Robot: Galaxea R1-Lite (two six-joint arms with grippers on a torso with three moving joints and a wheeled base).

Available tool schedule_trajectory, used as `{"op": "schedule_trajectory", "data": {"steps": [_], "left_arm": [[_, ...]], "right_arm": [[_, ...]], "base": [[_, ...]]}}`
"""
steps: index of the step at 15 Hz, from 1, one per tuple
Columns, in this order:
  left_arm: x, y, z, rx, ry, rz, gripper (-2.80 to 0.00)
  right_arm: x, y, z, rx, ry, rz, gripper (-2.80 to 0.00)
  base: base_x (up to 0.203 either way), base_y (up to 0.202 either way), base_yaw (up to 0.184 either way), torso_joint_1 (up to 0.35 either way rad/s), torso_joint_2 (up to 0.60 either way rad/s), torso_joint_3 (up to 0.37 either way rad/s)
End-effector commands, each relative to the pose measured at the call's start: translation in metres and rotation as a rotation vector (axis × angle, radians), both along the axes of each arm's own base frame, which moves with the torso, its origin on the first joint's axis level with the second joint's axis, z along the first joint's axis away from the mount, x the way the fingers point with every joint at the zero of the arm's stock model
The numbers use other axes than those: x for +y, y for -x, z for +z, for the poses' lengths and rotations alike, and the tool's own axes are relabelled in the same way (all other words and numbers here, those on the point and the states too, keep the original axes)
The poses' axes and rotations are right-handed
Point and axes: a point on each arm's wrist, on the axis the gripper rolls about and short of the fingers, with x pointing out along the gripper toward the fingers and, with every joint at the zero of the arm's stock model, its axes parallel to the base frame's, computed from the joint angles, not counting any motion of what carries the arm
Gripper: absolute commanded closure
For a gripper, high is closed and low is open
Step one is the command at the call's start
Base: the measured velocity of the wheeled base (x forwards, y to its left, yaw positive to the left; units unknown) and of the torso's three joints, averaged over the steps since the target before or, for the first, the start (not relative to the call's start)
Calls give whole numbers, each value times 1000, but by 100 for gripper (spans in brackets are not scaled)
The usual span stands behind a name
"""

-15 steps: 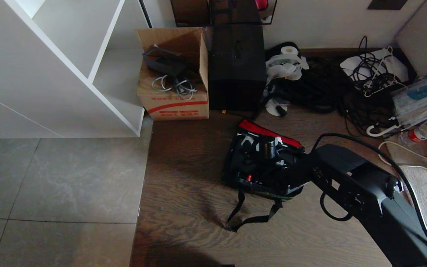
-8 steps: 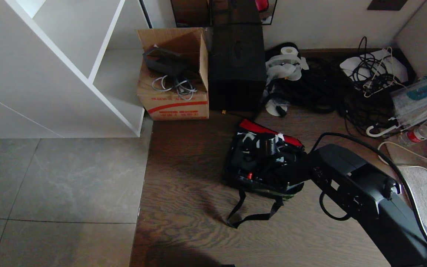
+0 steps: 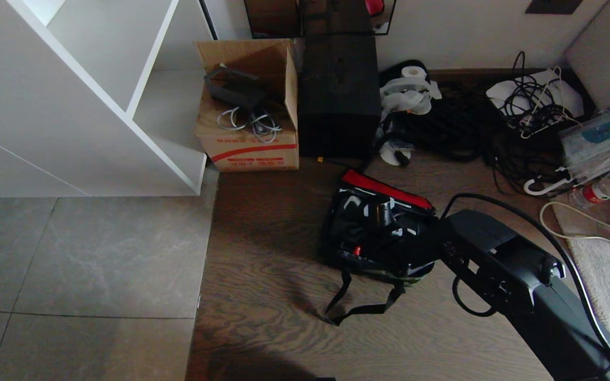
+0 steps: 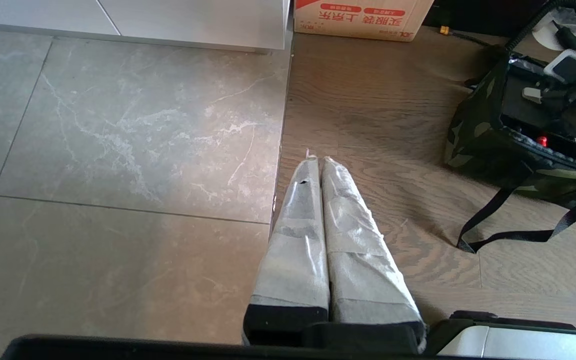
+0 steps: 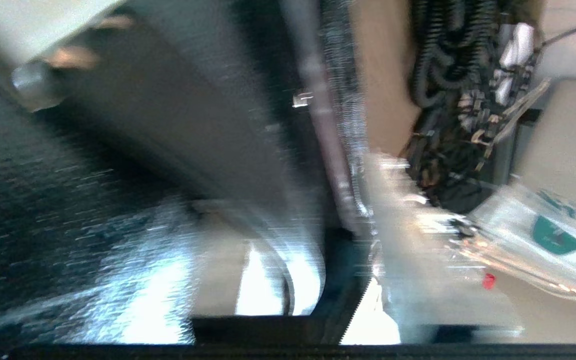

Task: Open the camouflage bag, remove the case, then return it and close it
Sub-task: Grip the handle, then lift the black box

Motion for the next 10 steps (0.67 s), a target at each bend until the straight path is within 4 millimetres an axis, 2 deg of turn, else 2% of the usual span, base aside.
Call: {"op": "schedule_trajectory", "data": {"steps": [1, 4, 6, 10], "left_arm": [[0, -1, -3, 10, 3, 1, 0], [0, -1, -3, 10, 3, 1, 0], [0, -1, -3, 10, 2, 1, 0], [0, -1, -3, 10, 1, 1, 0]], "right_arm": [[0, 0, 1, -5, 3, -6, 0], [0, 3, 2, 0, 6, -5, 0], [0, 8, 13, -5, 3, -2, 0], [5, 20, 58, -63, -11, 20, 0]], "base": [[0, 0, 0, 0, 0, 0], [0, 0, 0, 0, 0, 0], [0, 0, 0, 0, 0, 0], [0, 0, 0, 0, 0, 0]]}}
